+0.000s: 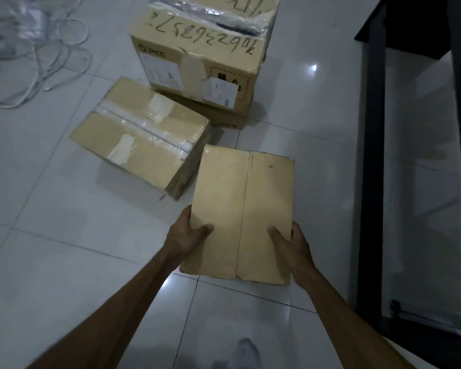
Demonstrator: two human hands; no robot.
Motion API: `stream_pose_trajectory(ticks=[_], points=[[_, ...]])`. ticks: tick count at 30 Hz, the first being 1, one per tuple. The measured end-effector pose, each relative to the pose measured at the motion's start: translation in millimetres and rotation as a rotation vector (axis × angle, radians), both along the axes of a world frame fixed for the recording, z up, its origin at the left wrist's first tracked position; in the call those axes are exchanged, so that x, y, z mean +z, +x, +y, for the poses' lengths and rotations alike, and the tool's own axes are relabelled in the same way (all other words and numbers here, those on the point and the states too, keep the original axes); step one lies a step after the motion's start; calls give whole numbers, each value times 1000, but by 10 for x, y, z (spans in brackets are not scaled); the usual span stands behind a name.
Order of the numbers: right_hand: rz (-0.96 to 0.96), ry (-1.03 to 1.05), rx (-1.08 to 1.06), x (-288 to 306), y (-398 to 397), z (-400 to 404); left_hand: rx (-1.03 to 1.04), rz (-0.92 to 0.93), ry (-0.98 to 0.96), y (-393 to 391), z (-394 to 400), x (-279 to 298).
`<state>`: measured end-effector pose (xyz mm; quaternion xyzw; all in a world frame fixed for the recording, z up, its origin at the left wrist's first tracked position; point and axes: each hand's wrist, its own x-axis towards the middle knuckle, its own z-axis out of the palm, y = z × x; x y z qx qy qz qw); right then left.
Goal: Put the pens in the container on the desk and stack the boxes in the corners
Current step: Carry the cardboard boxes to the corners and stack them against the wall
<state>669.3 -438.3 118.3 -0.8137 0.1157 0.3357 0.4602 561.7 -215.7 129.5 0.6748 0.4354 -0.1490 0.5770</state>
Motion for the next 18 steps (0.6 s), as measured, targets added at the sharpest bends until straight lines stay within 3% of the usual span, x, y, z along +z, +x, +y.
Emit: stream_pose_trajectory(ticks=[18], points=[[-67, 7, 288, 1364, -1390, 580, 306, -79, 41, -2077, 237, 1243]])
